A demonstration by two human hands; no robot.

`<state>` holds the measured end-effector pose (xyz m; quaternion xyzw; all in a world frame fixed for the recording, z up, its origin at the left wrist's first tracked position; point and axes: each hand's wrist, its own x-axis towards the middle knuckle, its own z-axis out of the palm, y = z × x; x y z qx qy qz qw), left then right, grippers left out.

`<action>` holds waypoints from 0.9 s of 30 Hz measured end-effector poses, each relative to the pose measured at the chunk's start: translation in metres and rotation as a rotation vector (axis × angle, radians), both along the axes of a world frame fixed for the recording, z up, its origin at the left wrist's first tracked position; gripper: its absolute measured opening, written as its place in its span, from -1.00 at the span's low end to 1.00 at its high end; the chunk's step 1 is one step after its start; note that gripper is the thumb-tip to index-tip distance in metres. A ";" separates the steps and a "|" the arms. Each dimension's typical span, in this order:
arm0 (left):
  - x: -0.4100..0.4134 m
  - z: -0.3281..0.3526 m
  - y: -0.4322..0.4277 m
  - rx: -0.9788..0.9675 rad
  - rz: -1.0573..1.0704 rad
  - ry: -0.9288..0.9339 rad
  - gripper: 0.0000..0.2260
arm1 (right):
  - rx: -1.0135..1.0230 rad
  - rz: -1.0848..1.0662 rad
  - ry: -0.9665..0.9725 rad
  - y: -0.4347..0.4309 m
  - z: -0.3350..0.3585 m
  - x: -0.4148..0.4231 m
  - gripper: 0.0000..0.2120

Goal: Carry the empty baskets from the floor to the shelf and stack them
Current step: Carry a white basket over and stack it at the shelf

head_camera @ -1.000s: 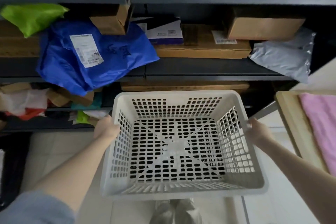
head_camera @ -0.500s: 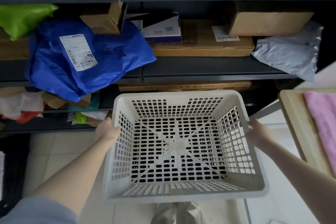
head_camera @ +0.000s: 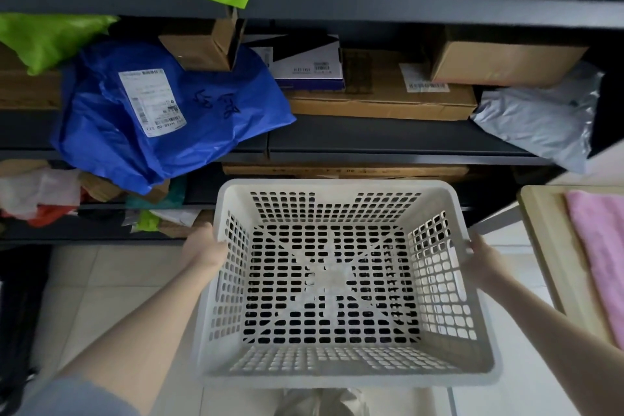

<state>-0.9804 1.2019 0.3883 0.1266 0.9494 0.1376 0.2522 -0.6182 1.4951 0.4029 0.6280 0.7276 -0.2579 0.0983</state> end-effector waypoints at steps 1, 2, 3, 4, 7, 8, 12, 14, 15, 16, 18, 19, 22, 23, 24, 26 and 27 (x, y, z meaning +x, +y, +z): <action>0.000 0.000 0.000 -0.002 -0.003 0.003 -0.91 | -0.009 -0.009 0.010 -0.001 0.000 0.000 -0.50; -0.001 0.001 0.000 -0.005 -0.006 0.005 -0.91 | -0.013 -0.015 0.013 -0.002 0.000 0.000 -0.51; -0.001 0.000 0.000 -0.010 -0.011 0.006 -0.89 | -0.015 -0.018 0.010 -0.002 0.000 0.000 -0.51; -0.002 0.000 0.000 -0.020 -0.016 0.009 -0.85 | -0.018 -0.016 0.003 -0.001 0.000 -0.001 -0.51; -0.004 0.000 0.003 -0.056 -0.016 -0.008 -0.75 | -0.009 -0.009 -0.036 0.000 0.002 -0.005 -0.50; -0.003 0.002 0.004 -0.069 -0.015 -0.022 -0.73 | -0.008 -0.008 -0.048 -0.001 0.002 -0.006 -0.50; -0.001 0.013 0.009 -0.128 -0.002 -0.070 -0.56 | -0.014 0.010 -0.090 -0.007 0.005 -0.009 -0.49; 0.001 0.021 0.009 -0.106 0.000 -0.085 -0.53 | 0.001 0.033 -0.104 -0.012 0.009 -0.012 -0.46; 0.001 0.025 0.009 -0.088 0.006 -0.089 -0.52 | 0.015 0.049 -0.116 -0.014 0.013 -0.015 -0.45; 0.002 0.030 0.008 -0.076 0.013 -0.091 -0.50 | 0.035 0.068 -0.130 -0.015 0.019 -0.017 -0.44; 0.002 0.040 0.007 -0.071 0.019 -0.086 -0.42 | 0.075 0.094 -0.132 -0.017 0.031 -0.023 -0.46; 0.003 0.045 0.006 -0.070 0.019 -0.078 -0.39 | 0.087 0.099 -0.118 -0.017 0.037 -0.025 -0.45; 0.002 0.064 0.004 -0.050 0.028 -0.045 -0.36 | 0.114 0.101 -0.081 -0.020 0.060 -0.033 -0.36; 0.002 0.070 0.003 -0.040 0.029 -0.033 -0.36 | 0.126 0.101 -0.066 -0.021 0.068 -0.036 -0.35; 0.001 0.077 0.001 -0.027 0.027 -0.020 -0.36 | 0.139 0.104 -0.048 -0.023 0.077 -0.040 -0.36; 0.001 0.091 -0.002 0.016 0.025 0.000 -0.39 | 0.163 0.129 -0.009 -0.029 0.096 -0.046 -0.42; 0.001 0.099 -0.004 0.040 0.025 0.012 -0.41 | 0.174 0.150 0.012 -0.033 0.105 -0.048 -0.45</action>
